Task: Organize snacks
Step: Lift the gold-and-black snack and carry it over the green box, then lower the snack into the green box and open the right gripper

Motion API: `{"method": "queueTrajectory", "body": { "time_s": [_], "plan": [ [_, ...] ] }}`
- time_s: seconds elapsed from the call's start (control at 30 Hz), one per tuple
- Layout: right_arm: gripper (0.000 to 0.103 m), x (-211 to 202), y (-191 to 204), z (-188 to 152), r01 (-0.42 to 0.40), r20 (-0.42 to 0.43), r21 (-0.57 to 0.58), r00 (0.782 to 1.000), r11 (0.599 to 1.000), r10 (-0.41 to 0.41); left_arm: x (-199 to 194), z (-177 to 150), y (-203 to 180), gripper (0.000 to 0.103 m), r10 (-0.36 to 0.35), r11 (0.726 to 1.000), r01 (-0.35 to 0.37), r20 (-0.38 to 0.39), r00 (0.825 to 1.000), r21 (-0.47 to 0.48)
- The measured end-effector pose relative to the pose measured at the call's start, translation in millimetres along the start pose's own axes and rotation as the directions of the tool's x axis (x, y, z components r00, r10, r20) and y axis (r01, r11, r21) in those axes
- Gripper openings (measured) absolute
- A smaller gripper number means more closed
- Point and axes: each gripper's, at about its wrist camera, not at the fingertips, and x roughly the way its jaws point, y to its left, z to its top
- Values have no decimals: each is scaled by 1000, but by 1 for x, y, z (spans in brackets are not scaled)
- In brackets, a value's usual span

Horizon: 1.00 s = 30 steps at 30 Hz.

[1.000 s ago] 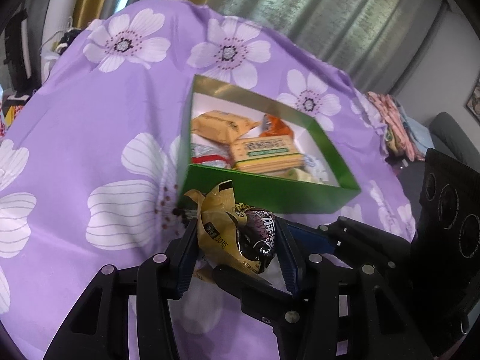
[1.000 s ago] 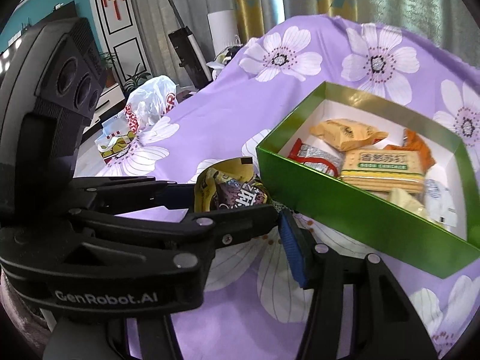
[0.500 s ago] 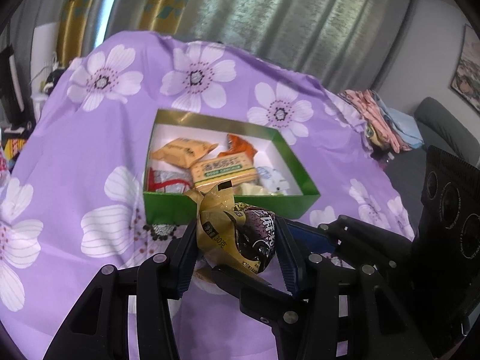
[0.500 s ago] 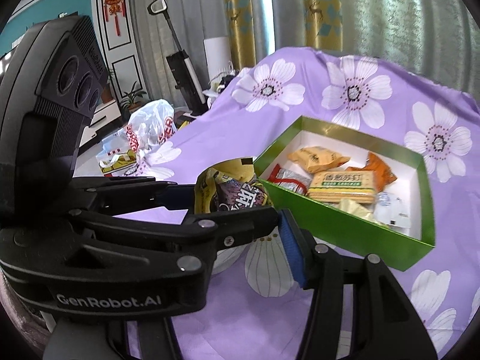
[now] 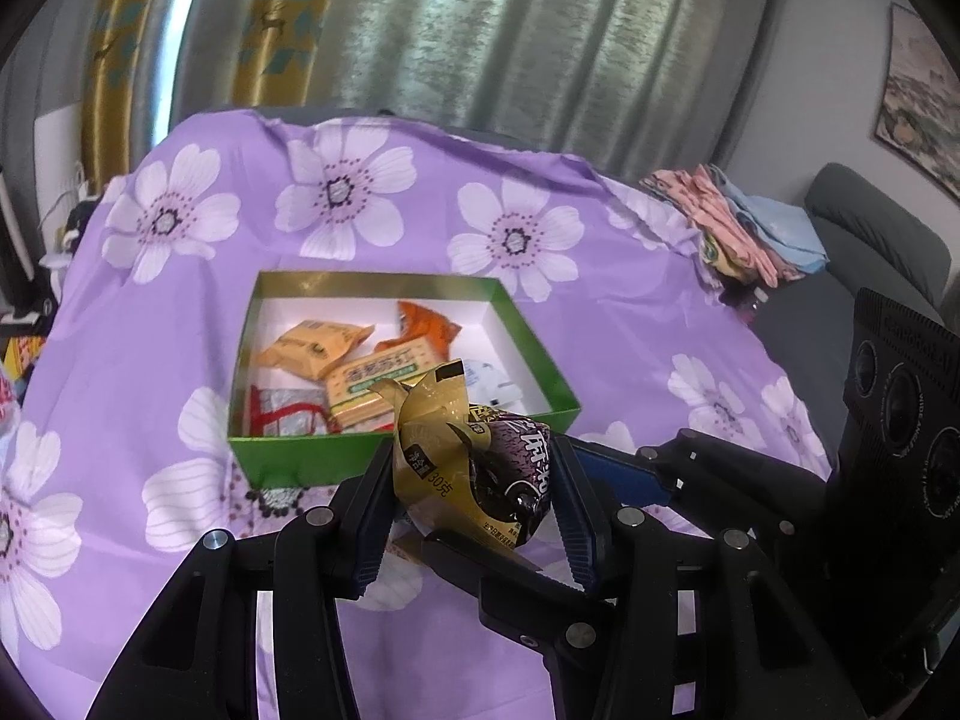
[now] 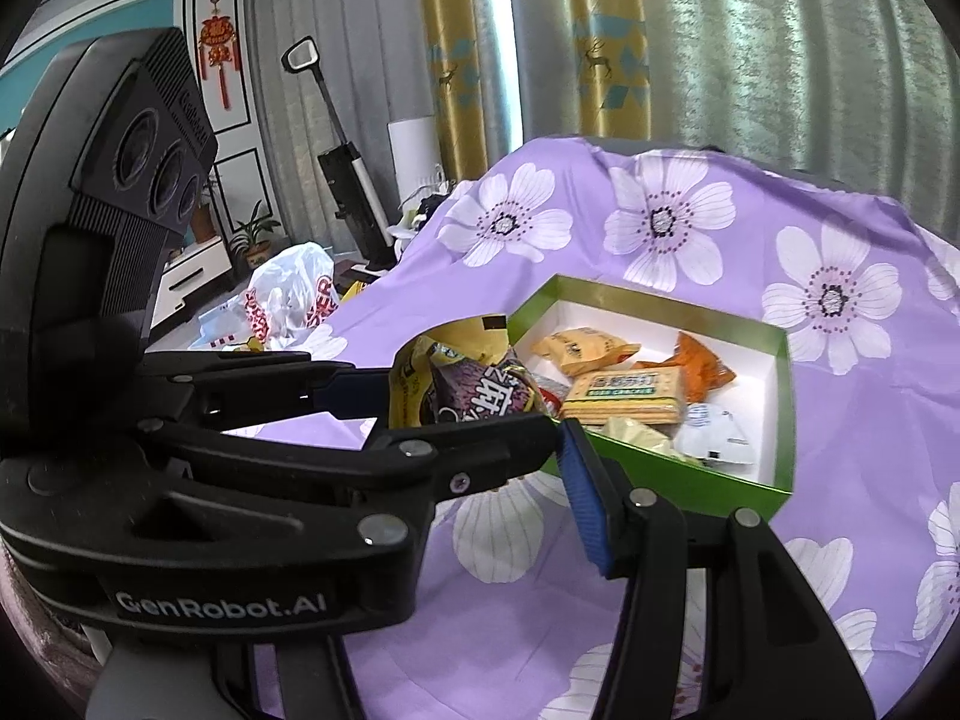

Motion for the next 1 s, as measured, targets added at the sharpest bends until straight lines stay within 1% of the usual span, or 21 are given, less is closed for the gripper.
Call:
{"method": "queueTrajectory", "body": {
  "time_s": [0.43, 0.7, 1.0],
  "plan": [
    [55, -10, -31, 7, 28, 46, 40, 999, 999, -30, 22, 24, -26, 49, -1, 998, 2, -8, 1000, 68],
    [55, -4, -55, 15, 51, 56, 60, 997, 997, -55, 44, 42, -30, 49, -16, 996, 18, -19, 1000, 84],
    [55, 11, -78, 24, 59, 54, 78, 997, 995, -63, 68, 56, -27, 49, -20, 996, 23, -39, 999, 88]
  ]
}}
